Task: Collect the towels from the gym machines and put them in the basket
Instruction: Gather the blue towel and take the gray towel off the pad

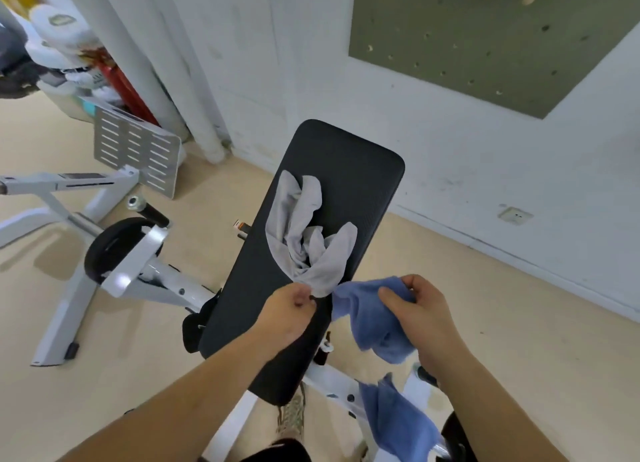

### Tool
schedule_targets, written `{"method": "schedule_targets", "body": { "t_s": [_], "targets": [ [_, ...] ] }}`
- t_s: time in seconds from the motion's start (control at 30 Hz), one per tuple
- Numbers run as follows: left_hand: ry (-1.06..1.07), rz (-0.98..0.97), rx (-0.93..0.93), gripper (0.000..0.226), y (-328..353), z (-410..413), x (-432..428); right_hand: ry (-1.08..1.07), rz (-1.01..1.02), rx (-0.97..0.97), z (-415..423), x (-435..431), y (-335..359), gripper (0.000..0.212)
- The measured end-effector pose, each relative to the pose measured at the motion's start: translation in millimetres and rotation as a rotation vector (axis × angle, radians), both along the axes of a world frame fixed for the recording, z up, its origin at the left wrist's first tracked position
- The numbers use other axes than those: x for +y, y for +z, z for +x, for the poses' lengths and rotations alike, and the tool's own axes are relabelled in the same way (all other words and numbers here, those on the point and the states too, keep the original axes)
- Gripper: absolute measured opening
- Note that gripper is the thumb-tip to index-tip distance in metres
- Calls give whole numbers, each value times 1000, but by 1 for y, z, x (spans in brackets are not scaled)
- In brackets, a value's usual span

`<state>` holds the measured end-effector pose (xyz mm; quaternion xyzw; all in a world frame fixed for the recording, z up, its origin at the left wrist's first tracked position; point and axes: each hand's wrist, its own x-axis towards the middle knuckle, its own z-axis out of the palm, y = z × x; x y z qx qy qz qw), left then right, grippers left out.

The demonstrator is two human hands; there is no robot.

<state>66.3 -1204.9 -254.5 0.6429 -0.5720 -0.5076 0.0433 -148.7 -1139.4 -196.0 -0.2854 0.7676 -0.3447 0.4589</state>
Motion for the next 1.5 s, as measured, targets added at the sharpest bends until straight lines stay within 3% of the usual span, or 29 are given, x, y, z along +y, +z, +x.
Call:
{"method": "schedule_targets", "body": {
  "t_s": [0.13, 0.17, 0.27, 0.37, 0.47, 0.6, 0.77, 0.83, 0.9, 1.03, 1.13, 1.2, 1.27, 1.33, 1.4, 1.5],
  "targets": [
    [-75, 51, -16, 15, -11, 1, -29, -147, -44, -8, -1, -24, 8, 9],
    [-70, 106, 77, 12, -7, -6, -28, -155, -46, -29, -2, -24, 10, 8],
    [164, 457, 492, 32, 4, -33, -16, -162, -18, -86, 0, -15, 12, 9],
    [239, 653, 681, 38, 13, -43, 1, -198, 47, -118, 5, 5, 5, 20],
    [108, 603, 698, 16, 18, -45, 23, -314, 66, -51, 7, 29, -7, 25],
    [24, 423, 563, 17, 26, -52, 50, -433, 134, -16, 1, 58, -14, 36],
    [-188, 367, 430, 12, 35, -69, 100, -692, 40, -500, -8, 88, -8, 29],
    [-107, 323, 394, 18, 35, -72, 126, -713, -24, -697, -17, 107, -2, 24],
    [-13, 327, 395, 24, 38, -71, 150, -666, -58, -856, -32, 129, 6, 34],
    [62, 332, 470, 37, 58, -69, 181, -589, -149, -1017, -60, 171, 10, 35],
    [123, 153, 518, 20, 88, -76, 182, -525, -125, -923, -68, 192, 5, 63],
    [196, -7, 539, 10, 111, -84, 177, -444, -11, -816, -67, 209, 1, 56],
    [248, -112, 537, 12, 127, -92, 175, -369, 199, -502, -65, 225, -2, 48],
    [255, -105, 548, 14, 134, -98, 178, -328, 311, -218, -62, 237, -8, 58],
    [260, -39, 529, 10, 133, -104, 186, -254, 199, -51, -55, 241, 2, 57],
    [309, 86, 523, 12, 129, -116, 204, -111, -78, -49, -43, 244, 36, 48]
  ]
}}
